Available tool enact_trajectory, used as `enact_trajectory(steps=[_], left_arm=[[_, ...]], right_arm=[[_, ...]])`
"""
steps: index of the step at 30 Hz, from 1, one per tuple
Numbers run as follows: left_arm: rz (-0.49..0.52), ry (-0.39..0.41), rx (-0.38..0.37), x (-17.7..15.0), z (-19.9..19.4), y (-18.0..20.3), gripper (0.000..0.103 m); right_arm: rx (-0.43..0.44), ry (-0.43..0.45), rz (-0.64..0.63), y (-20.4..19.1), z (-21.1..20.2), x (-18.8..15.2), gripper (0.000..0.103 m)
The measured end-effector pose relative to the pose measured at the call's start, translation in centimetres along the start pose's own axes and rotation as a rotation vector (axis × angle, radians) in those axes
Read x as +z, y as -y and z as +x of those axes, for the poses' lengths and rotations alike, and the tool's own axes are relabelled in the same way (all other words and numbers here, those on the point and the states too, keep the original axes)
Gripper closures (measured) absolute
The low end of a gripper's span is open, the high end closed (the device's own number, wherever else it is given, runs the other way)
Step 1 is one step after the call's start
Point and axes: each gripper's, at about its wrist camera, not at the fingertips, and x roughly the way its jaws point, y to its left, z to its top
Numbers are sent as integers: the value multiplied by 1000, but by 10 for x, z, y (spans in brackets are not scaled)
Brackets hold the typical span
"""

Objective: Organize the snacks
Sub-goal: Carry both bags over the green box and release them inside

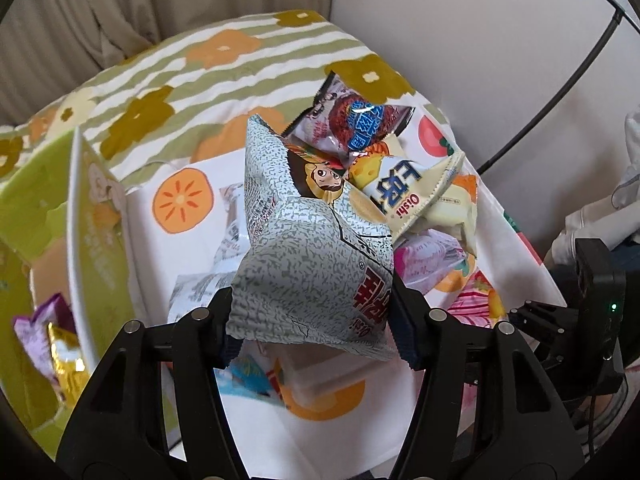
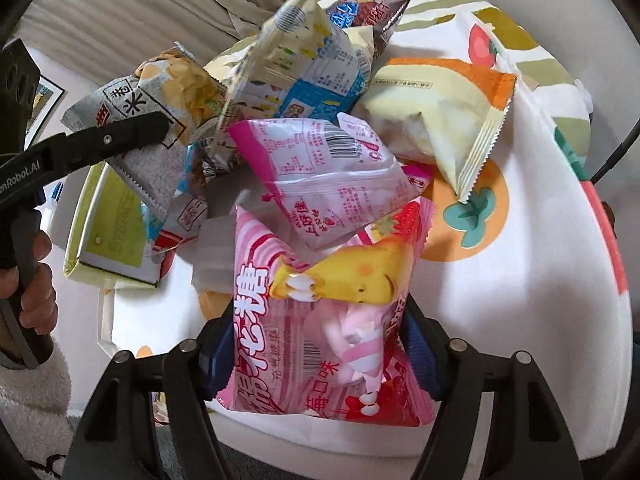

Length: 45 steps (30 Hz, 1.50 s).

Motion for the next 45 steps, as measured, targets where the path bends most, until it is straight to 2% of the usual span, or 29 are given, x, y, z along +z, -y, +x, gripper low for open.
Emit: enact_trajectory(steps=[8,14,19,26,32,39,45], left_arm=[[-59,94,43,-17,-49,5,47],[-132,179,106,-36,-95,3,47],[-196,236,165,-48,-132,-13,47],[-278,294,256,-61,-175,-72,47],[-326,295,296,-64,-188,-137,47],[-361,267,301,-61,-186,-222,47],[-353,205,271,-44,-156,-288,47]], right_arm=[[0,51,-63,-16,-36,-4,36],[-3,103,-147,-30,-72,8,36],[11,148,-233,-52,-98,26,36],[40,209,-331,-109,-111,60,36],[75,241,-391,-173,-96,94,36],[114,238,-437,-255,-48,128,36],[123,203,-422,-308,2,155,36]])
